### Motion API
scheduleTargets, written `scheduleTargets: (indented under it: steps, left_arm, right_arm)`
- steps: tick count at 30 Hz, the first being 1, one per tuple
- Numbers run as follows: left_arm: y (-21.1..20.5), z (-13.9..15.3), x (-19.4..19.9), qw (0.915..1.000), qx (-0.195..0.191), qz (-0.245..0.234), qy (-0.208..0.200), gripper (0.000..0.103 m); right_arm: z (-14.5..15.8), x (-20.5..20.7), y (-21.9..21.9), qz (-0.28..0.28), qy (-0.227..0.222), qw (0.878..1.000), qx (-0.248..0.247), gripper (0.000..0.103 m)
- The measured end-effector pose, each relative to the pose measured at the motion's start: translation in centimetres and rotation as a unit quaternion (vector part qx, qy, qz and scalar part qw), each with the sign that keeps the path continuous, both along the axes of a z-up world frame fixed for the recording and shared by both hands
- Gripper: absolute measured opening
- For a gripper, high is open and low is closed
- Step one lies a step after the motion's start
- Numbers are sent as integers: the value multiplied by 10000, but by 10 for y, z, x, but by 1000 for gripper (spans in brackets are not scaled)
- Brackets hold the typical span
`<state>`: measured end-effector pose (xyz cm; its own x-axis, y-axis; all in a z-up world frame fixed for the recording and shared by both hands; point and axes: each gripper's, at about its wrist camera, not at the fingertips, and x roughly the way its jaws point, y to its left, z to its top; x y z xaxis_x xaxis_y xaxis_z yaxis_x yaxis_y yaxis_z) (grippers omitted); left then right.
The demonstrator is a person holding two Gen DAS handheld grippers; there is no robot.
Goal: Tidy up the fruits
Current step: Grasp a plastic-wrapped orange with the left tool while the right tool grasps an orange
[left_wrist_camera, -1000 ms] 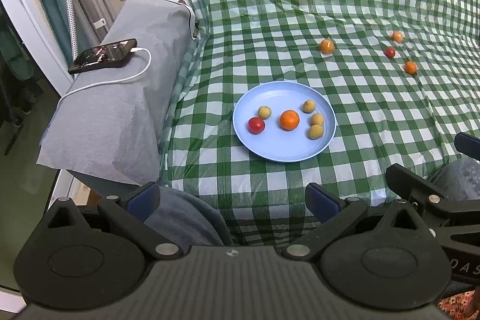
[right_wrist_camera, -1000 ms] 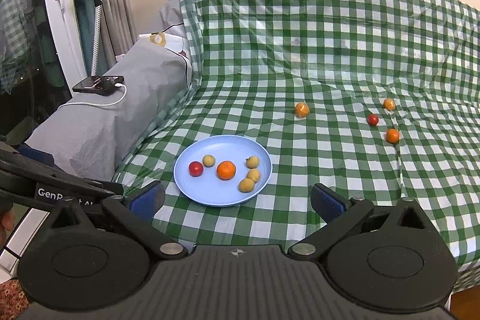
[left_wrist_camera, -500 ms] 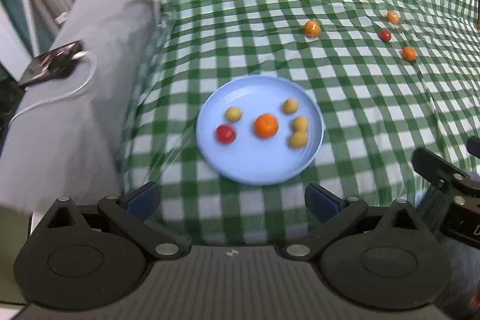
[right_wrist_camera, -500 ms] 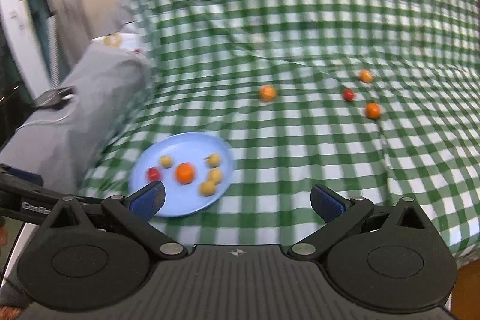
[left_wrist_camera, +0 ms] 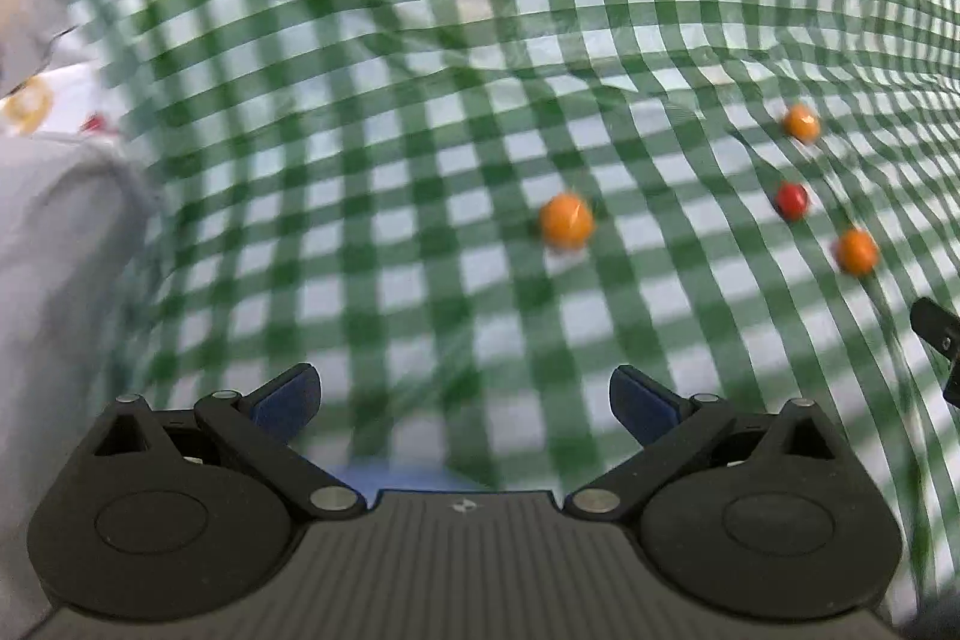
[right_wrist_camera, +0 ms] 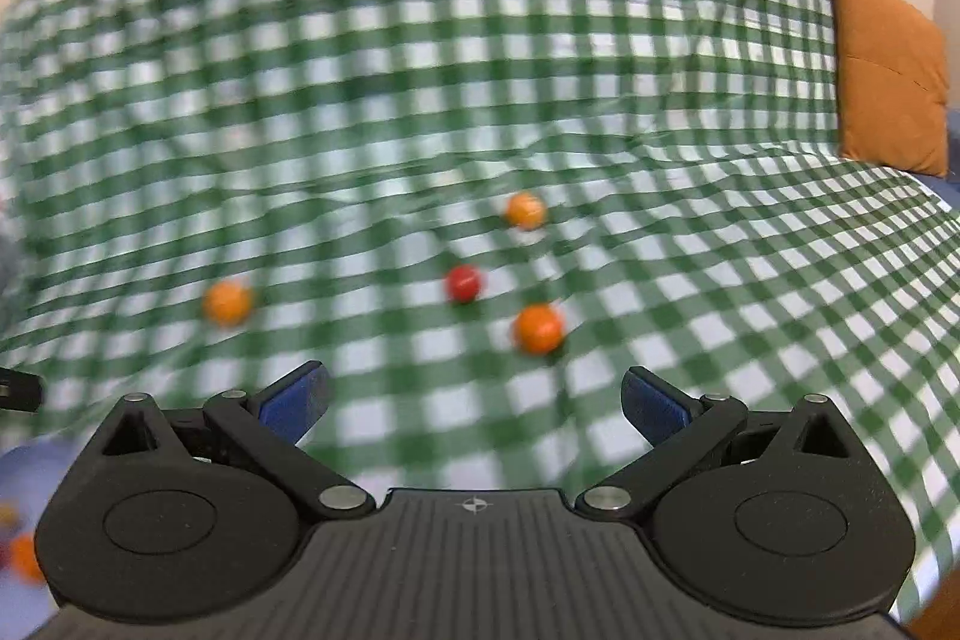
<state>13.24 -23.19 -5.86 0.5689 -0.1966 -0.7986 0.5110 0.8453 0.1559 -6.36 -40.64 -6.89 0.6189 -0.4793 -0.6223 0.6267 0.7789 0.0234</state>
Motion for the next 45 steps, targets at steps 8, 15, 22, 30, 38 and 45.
scheduleTargets:
  steps: [8, 15, 22, 30, 38, 45]
  left_arm:
    - [-80, -69, 71, 9995, 208, -216, -67, 103]
    - [-100, -103, 92, 9995, 64, -311, -57, 103]
    - [-101, -104, 101, 9995, -43, -312, 75, 103]
    - [-104, -79, 82, 9960, -210, -776, 383, 39]
    - [-53, -21, 29, 9946, -476, -854, 346, 39]
    - [31, 25, -40, 9963, -431, -662, 343, 39]
  right_arm:
    - [-69, 69, -80, -204, 519, 9982, 234, 102]
    - [-108, 91, -103, -214, 724, 9970, 184, 102]
    - [-115, 90, -101, -196, 605, 9979, 90, 102]
    - [-93, 85, -89, -76, 696, 9971, 309, 37]
    - [-41, 51, -54, 117, 333, 9977, 572, 37]
    - [9, 5, 16, 571, 276, 9911, 1170, 37]
